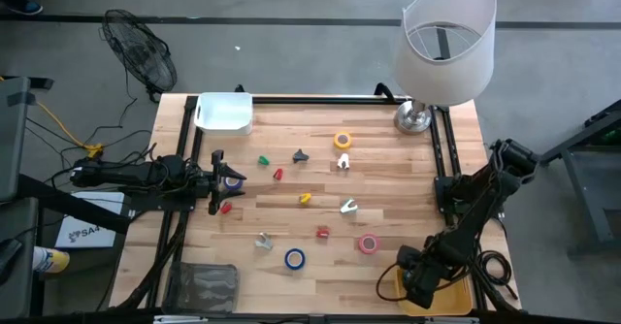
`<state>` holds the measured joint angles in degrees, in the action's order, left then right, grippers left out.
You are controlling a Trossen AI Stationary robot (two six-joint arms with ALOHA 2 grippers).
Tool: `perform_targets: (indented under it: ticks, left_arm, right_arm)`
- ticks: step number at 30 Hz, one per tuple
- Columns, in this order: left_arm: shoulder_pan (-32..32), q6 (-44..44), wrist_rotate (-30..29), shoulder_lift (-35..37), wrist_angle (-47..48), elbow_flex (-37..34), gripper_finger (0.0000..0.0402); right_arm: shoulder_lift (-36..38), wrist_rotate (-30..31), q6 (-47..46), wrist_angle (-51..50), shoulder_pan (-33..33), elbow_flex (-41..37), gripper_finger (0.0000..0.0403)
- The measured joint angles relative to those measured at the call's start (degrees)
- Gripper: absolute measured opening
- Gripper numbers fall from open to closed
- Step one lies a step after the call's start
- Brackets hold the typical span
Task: Pick and place Stapler, Stapler remover, tape
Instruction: Put the pink tape into the yellow bin
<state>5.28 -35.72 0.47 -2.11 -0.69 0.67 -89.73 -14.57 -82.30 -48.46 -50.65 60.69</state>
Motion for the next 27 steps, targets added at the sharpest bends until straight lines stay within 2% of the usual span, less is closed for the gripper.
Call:
perform_targets:
  ticks: [2, 7, 10, 19, 27]
  left_arm:
    - [0.0, 0.0, 0.0, 0.0, 0.0, 0.0, 0.0199]
    - [0.0, 0.0, 0.0, 0.0, 0.0, 0.0, 0.0199]
    - [0.0, 0.0, 0.0, 0.0, 0.0, 0.0, 0.0199]
    - [0.0, 0.0, 0.0, 0.0, 0.0, 0.0, 0.0199]
    - [0.0, 0.0, 0.0, 0.0, 0.0, 0.0, 0.0199]
  right_arm:
    - [2.3, 1.0, 0.1, 0.3, 1.1, 0.0, 0.0218]
    - [8.4, 8.3, 2.5, -0.7, 5.5, 0.1, 0.0217]
    - [9.6, 10.6, 5.0, -2.7, 9.2, 0.1, 0.0217]
    - [7.2, 15.1, 10.9, -3.2, 19.8, -0.6, 0.0217]
    - [0.7, 16.9, 11.4, -2.5, 24.8, -0.6, 0.0214]
